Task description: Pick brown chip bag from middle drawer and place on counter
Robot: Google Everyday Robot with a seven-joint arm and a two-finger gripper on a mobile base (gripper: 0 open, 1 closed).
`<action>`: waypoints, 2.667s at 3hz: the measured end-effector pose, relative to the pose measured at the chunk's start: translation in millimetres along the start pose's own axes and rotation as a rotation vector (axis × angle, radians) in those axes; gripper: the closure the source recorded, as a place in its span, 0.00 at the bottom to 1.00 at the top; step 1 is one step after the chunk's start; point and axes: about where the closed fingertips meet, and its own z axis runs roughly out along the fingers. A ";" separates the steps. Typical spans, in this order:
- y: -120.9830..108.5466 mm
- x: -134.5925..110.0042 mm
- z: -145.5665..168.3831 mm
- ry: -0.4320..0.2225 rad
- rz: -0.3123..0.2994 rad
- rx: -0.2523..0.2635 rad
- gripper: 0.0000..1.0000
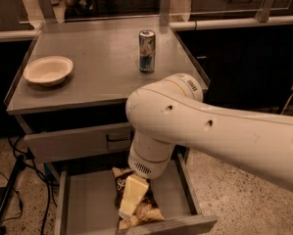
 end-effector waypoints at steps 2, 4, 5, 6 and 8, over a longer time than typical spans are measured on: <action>-4.6 -17.9 26.7 0.016 0.077 0.008 0.00; -19.8 -24.9 70.9 0.012 0.195 -0.025 0.00; -34.6 -21.8 100.3 0.023 0.262 -0.050 0.00; -46.4 -10.7 129.9 0.056 0.302 -0.068 0.00; -57.6 2.8 156.0 0.062 0.309 -0.122 0.00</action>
Offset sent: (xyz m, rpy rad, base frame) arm 0.0101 0.0157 -0.0199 -0.0128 0.0086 -0.0470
